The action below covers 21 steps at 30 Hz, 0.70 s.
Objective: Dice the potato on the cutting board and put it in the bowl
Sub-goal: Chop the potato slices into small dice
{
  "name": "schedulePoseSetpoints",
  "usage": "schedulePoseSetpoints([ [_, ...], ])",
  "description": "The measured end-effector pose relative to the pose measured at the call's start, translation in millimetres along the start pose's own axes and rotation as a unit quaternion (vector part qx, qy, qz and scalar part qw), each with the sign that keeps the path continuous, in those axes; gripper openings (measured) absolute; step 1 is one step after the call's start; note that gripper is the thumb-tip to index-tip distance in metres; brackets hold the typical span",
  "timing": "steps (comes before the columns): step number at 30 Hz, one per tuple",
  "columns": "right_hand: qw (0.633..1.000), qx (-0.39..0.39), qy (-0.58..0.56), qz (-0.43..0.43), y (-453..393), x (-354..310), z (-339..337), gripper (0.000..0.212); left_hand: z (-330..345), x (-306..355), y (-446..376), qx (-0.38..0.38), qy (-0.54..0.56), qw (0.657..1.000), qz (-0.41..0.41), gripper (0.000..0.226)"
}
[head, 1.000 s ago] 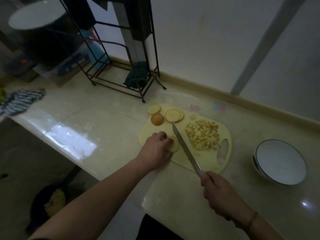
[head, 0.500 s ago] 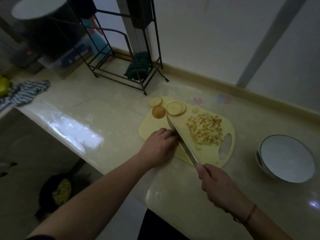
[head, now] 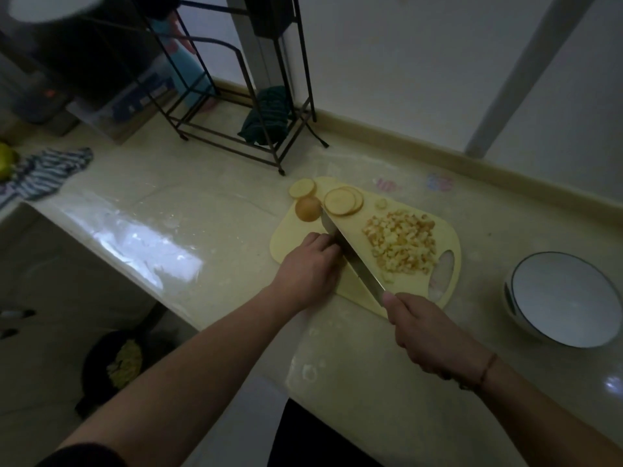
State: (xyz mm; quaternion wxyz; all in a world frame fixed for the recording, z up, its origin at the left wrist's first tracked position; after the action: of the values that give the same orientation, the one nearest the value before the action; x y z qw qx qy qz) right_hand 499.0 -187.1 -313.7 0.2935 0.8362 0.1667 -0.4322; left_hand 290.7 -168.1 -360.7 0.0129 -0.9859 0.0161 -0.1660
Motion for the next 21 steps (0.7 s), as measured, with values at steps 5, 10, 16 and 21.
schedulePoseSetpoints([
  [5,1.000,-0.016,0.002,0.008,7.8,1.0,-2.9,0.048,0.4,0.4,0.9,0.003,-0.004,1.000,0.007,0.044],
  [10,1.000,-0.030,0.006,0.008,13.9,3.5,-5.8,0.045,3.2,-1.3,-1.0,-0.004,0.004,1.000,0.000,0.042],
  [16,0.999,-0.011,0.046,-0.019,-13.3,-8.5,-0.5,0.044,4.0,-0.8,1.9,-0.004,0.005,1.000,-0.006,0.043],
  [21,0.999,-0.017,0.036,-0.019,-13.4,-5.3,-7.8,0.044,4.5,-2.0,2.8,0.014,0.000,1.000,-0.009,0.031],
])
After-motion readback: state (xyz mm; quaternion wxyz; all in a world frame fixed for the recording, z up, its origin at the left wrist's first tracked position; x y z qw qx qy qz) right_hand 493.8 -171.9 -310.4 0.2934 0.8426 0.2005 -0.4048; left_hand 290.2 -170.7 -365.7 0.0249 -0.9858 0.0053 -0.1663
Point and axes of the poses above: each hand's wrist, its own y-axis away from the middle knuckle, its own z-axis out of the palm, x = y × z, the point moved 3 cm from there along -y, towards the middle knuckle, and after that the axes turned 12 degrees about -z, right-handed, at the moved point
